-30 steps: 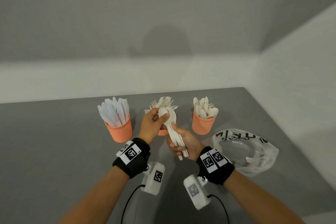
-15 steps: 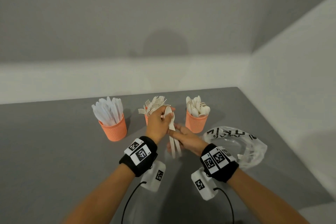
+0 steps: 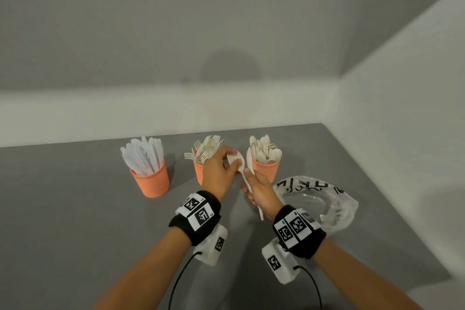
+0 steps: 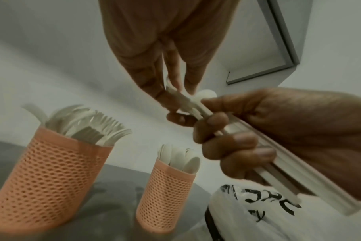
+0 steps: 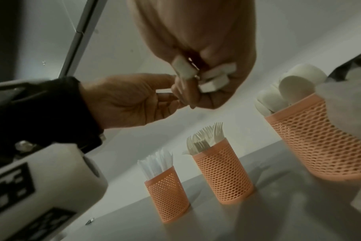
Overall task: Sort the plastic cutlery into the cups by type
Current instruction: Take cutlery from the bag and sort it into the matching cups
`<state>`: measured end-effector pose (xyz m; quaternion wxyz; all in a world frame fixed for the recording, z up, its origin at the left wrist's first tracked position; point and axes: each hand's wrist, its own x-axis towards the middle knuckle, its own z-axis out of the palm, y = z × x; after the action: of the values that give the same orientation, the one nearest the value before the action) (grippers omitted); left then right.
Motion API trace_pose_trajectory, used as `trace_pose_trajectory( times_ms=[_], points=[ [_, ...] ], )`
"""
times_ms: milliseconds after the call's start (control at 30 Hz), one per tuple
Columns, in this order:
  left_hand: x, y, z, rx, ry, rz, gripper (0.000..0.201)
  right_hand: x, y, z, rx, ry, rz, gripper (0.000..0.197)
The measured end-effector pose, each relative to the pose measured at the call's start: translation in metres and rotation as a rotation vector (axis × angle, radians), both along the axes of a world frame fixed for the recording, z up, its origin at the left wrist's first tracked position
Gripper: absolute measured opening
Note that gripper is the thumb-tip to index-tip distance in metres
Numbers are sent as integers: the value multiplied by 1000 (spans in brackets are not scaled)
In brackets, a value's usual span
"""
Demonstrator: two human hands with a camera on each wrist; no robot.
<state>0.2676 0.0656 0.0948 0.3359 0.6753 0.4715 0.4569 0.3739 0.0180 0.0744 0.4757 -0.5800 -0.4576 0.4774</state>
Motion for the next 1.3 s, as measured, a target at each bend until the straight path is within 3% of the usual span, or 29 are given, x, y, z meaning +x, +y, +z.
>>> trace_pose_trajectory(
  times_ms=[133,333,500,567,633,800,900,1000,1133,1233,1300],
  points=[
    [9,-4,-4,-133,-213,146,28,0,-1,-5,33,-27,-30,31],
    [16,-1,-8,-192,-243,162,15,7,-4,-9,8,5,-55,24],
    [9,8,18,-176,-501,216,17,23,-3,-16,-12,6,-158,24],
    [5,10,32,-194,-600,208,13,28,-4,-19,34,-73,-167,24],
    [3,9,37,-198,-529,185,3,30,-5,-22,110,-172,-168,25],
    [13,-15,20,-394,-192,-78,29,17,-10,-16,223,-306,-67,59],
    [15,-23,15,-299,-96,-122,21,13,-15,-12,216,-370,9,35],
    [12,-16,7,-168,27,-64,17,9,-19,-5,189,-272,21,25],
    [15,-16,0,-97,44,-60,20,5,-6,6,130,-79,4,20],
    [17,-21,7,-116,-59,-123,13,5,2,17,108,14,-46,20],
    [13,-20,13,-187,-151,-123,19,12,8,21,92,40,-100,21]
  ],
)
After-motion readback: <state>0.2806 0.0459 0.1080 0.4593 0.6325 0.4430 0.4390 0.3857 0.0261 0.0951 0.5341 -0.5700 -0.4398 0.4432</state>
